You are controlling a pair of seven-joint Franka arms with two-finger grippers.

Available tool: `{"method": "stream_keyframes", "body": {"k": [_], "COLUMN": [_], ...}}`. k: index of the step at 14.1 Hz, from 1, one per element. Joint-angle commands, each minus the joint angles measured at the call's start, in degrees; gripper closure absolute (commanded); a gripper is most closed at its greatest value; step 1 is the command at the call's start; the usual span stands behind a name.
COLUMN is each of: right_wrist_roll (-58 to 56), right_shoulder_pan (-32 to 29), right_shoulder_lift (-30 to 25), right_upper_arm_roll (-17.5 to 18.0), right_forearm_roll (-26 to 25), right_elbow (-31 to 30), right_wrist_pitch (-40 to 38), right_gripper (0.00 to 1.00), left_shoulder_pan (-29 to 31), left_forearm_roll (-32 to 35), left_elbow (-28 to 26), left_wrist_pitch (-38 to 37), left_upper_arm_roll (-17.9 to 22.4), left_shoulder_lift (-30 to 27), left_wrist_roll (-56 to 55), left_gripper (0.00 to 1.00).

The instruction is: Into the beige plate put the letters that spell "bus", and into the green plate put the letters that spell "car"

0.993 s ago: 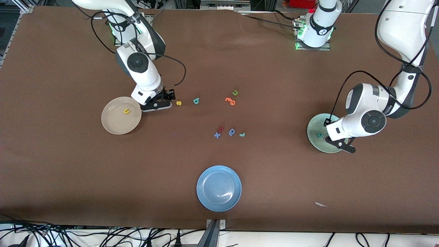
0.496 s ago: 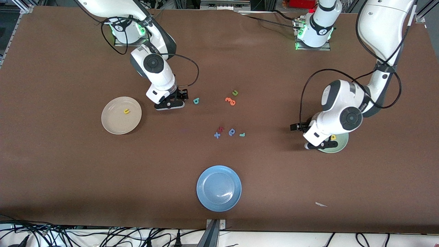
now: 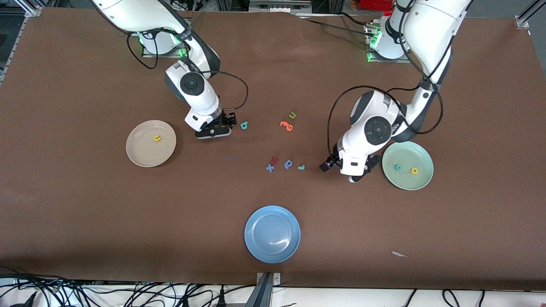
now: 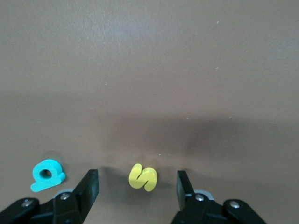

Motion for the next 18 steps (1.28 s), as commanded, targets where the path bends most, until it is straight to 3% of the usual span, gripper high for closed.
{"method": "stream_keyframes", "body": {"k": [1,4,10,14,18], "right_wrist_roll": [0.64,0.64,0.64,0.64,0.56], "right_shoulder_pan": [0.30,0.30,0.30,0.30,0.30], "right_shoulder_lift": [0.11,0.20,0.20,0.20,0.11], "right_upper_arm_roll": [-1.23,-1.23,-1.23,-1.23,-1.23], "right_forearm_roll": [-1.86,-2.13,-2.13,-2.13,-2.31], "right_elbow": [-2.42,-2.43,-2.25,-2.08,-2.08], "right_wrist_pitch": [3.49,3.50,3.58,3.58,3.58], "right_gripper": [0.24,0.29,0.39,0.53,0.76], "left_shoulder_pan": [-3.62,-5.91,-8.11,-9.52,-10.92], "left_forearm_roll": [0.45,7.47,8.19,8.19,8.54], "left_elbow": [4.07,10.22,15.06,17.62,17.36], "left_wrist_pitch": [2.38,1.59,0.10,-0.26,-0.17], "left_upper_arm_roll": [1.72,2.08,2.69,2.95,4.00], "left_shoulder_lift": [4.60,9.26,12.87,14.98,15.07], "left_wrist_roll": [-14.05,-29.70,-41.77,-46.70,-49.07], "left_gripper": [0.00,0.00,0.00,0.01,0.09]}}
